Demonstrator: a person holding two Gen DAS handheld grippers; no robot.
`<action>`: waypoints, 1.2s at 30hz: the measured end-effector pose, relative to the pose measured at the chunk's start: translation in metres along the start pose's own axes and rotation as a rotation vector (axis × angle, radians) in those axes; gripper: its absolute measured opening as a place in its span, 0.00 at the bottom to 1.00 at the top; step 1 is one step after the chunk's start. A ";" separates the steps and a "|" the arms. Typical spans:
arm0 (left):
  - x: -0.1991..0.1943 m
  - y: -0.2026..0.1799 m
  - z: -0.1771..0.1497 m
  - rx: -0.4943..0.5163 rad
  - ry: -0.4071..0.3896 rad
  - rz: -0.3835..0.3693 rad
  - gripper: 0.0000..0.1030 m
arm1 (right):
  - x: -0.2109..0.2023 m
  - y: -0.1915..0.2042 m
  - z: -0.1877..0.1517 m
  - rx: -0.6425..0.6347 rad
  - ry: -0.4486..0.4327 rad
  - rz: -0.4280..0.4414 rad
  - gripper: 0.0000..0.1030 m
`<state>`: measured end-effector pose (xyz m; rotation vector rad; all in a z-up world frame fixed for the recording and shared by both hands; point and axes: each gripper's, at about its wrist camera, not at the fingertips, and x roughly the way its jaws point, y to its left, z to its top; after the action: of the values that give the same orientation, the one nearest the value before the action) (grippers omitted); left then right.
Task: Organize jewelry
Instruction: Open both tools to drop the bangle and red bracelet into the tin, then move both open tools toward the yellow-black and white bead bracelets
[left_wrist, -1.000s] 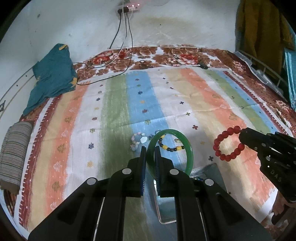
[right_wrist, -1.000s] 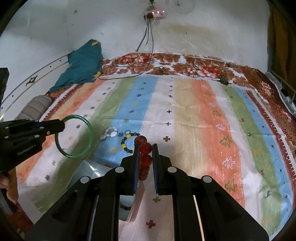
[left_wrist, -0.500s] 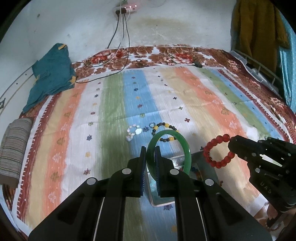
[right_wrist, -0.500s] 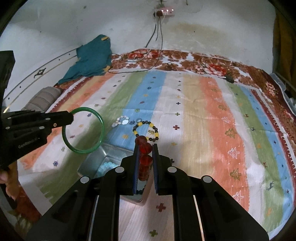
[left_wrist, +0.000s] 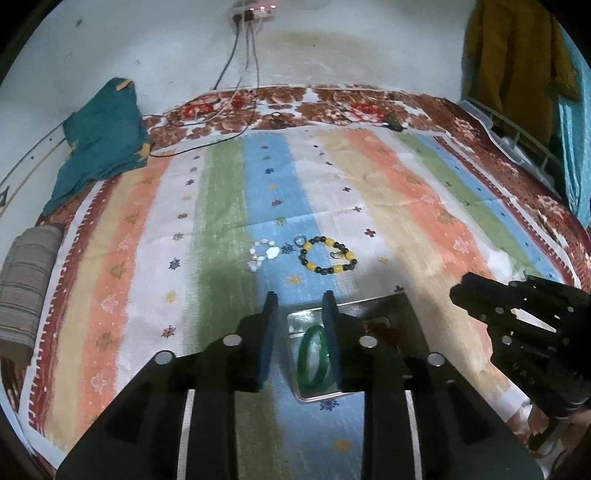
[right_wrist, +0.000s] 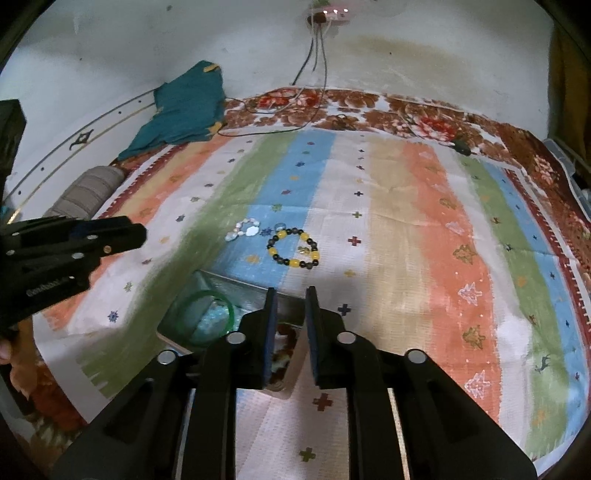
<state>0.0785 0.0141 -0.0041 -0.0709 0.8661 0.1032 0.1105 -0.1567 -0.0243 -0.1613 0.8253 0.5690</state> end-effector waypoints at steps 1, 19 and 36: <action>0.000 0.002 0.001 -0.006 0.001 0.002 0.27 | 0.001 -0.001 0.000 0.003 0.005 -0.001 0.26; 0.022 0.029 0.009 -0.094 0.043 0.041 0.55 | 0.019 -0.016 0.007 0.033 0.033 -0.007 0.48; 0.067 0.046 0.020 -0.067 0.092 0.099 0.59 | 0.050 -0.031 0.020 0.062 0.073 -0.020 0.63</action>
<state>0.1315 0.0658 -0.0432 -0.0963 0.9582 0.2227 0.1670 -0.1545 -0.0496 -0.1343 0.9098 0.5209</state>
